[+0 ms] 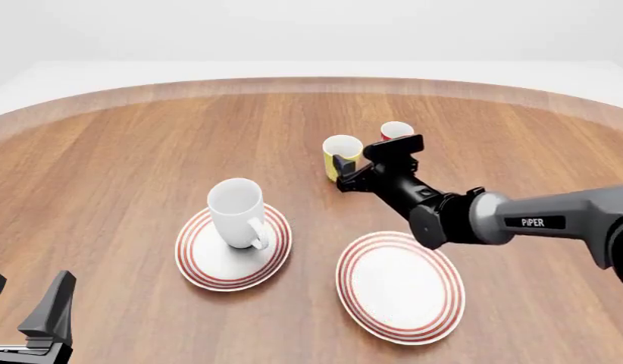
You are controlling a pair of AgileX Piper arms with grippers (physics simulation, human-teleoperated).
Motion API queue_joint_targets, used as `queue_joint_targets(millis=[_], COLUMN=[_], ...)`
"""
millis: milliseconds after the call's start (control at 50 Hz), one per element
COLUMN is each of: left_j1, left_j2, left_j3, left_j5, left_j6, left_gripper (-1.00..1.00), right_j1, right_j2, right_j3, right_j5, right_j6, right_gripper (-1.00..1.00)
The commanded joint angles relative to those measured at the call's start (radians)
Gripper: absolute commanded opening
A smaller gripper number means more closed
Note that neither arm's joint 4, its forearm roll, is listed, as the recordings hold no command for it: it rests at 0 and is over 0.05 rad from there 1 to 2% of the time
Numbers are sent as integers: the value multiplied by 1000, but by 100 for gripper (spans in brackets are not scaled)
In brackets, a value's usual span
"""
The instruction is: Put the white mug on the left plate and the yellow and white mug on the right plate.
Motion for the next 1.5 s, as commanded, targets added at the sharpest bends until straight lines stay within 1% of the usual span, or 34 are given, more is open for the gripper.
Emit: queue_joint_targets(millis=[20, 380, 600, 1000, 1500], left_j1=[0, 0, 0, 0, 0], left_j2=[0, 0, 0, 0, 0], left_j3=[0, 0, 0, 0, 0], left_j5=[0, 0, 0, 0, 0], left_j6=[0, 0, 0, 0, 0], left_gripper=[100, 100, 100, 100, 100], right_j1=[-14, -37, -46, -43, -34], right_j2=[52, 112, 181, 256, 314], right_j3=[-46, -91, -149, -218, -256], right_j5=[6, 10, 26, 55, 68], right_j6=[10, 18, 23, 31, 34], right_gripper=[100, 100, 100, 100, 100])
